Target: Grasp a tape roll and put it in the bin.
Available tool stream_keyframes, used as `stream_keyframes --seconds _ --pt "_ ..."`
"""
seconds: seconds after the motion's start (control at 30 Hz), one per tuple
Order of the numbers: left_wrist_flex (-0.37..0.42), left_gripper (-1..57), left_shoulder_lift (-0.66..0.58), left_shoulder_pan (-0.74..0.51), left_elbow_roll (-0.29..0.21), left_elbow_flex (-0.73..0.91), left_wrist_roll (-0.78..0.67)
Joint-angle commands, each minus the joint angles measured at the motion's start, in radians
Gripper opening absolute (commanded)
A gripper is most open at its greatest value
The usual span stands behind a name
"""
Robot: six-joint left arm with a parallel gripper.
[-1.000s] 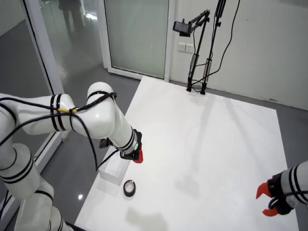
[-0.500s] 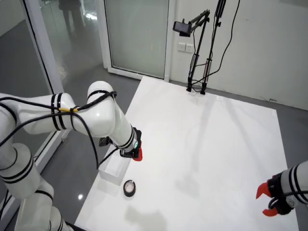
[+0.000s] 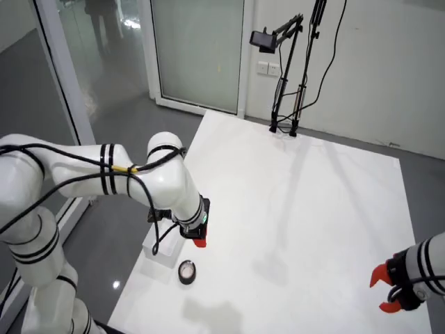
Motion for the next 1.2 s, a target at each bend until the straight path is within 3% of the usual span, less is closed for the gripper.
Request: stream_keyframes --seconds 0.03,0.43,1.2 --pt "0.002 15.4 0.183 0.037 -0.003 0.000 -0.222" --pt "-0.015 22.0 0.345 0.078 -0.011 0.000 -0.275" --pt "-0.101 22.7 0.546 0.178 0.003 0.002 -0.346"
